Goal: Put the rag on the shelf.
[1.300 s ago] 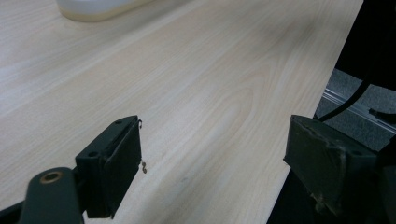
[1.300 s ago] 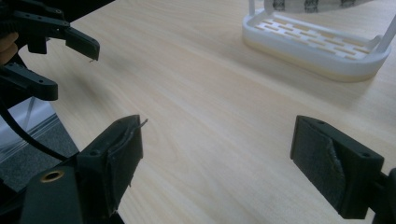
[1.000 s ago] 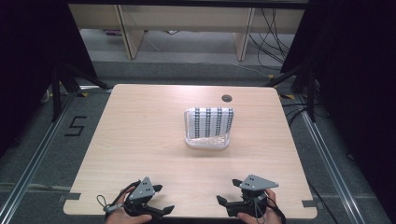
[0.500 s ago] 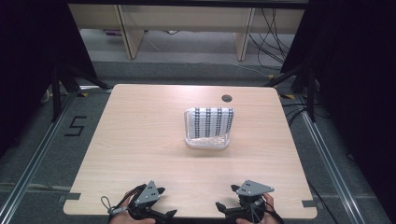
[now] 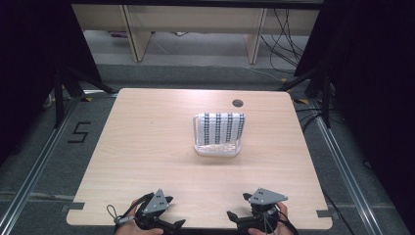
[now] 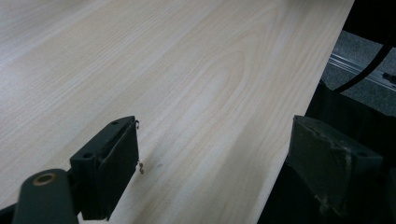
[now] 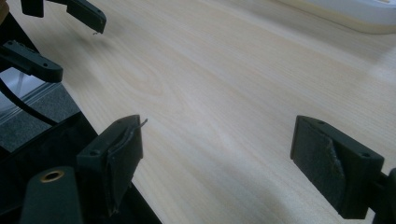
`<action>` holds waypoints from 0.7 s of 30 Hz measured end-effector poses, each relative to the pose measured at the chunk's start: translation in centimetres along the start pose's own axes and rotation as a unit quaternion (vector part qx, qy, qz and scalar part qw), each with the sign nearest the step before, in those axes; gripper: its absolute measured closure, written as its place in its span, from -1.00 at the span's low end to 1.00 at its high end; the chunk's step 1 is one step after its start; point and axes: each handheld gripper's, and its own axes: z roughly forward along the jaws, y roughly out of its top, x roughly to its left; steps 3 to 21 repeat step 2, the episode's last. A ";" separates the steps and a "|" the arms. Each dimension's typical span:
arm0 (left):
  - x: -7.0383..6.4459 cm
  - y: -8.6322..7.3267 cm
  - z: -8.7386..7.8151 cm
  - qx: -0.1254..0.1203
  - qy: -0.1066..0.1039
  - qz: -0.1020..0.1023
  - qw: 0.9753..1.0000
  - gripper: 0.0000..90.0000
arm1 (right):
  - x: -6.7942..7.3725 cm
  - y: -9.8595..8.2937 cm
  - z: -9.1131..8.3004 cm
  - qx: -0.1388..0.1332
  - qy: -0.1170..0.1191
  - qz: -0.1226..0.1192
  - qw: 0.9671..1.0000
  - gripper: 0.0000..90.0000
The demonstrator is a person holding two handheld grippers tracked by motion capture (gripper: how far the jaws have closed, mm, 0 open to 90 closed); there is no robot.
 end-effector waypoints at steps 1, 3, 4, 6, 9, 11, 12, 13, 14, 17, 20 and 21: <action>-0.1 -0.1 0.1 -0.006 0.002 -0.014 1.000 -0.65 | -0.1 0.0 -0.1 0.000 -0.002 -0.001 1.000 -0.60; -0.1 -0.1 0.1 -0.006 0.002 -0.014 1.000 -0.65 | -0.1 0.0 -0.1 -0.001 -0.004 0.002 1.000 -0.60; -0.1 -0.1 0.1 -0.006 0.002 -0.014 1.000 -0.65 | -0.1 0.0 -0.1 -0.001 -0.004 0.002 1.000 -0.60; -0.1 -0.1 0.1 -0.006 0.002 -0.014 1.000 -0.65 | -0.1 0.0 -0.1 -0.001 -0.004 0.002 1.000 -0.60; -0.1 -0.1 0.1 -0.006 0.002 -0.014 1.000 -0.65 | -0.1 0.0 -0.1 -0.001 -0.004 0.002 1.000 -0.60; -0.1 -0.1 0.1 -0.006 0.002 -0.014 1.000 -0.65 | -0.1 0.0 -0.1 -0.001 -0.004 0.002 1.000 -0.60; -0.1 -0.1 0.1 -0.006 0.002 -0.014 1.000 -0.65 | -0.1 0.0 -0.1 -0.001 -0.004 0.002 1.000 -0.60; -0.1 -0.1 0.1 -0.006 0.002 -0.014 1.000 -0.65 | -0.1 0.0 -0.1 -0.001 -0.004 0.002 1.000 -0.60; -0.1 -0.1 0.1 -0.006 0.002 -0.014 1.000 -0.65 | -0.1 0.0 -0.1 -0.001 -0.004 0.002 1.000 -0.60; -0.1 -0.1 0.1 -0.006 0.002 -0.014 1.000 -0.65 | -0.1 0.0 -0.1 -0.001 -0.004 0.002 1.000 -0.60; -0.1 -0.1 0.1 -0.006 0.002 -0.014 1.000 -0.65 | -0.1 0.0 -0.1 -0.001 -0.004 0.002 1.000 -0.60; -0.1 -0.1 0.1 -0.006 0.002 -0.014 1.000 -0.65 | -0.1 0.0 -0.1 -0.001 -0.004 0.002 1.000 -0.60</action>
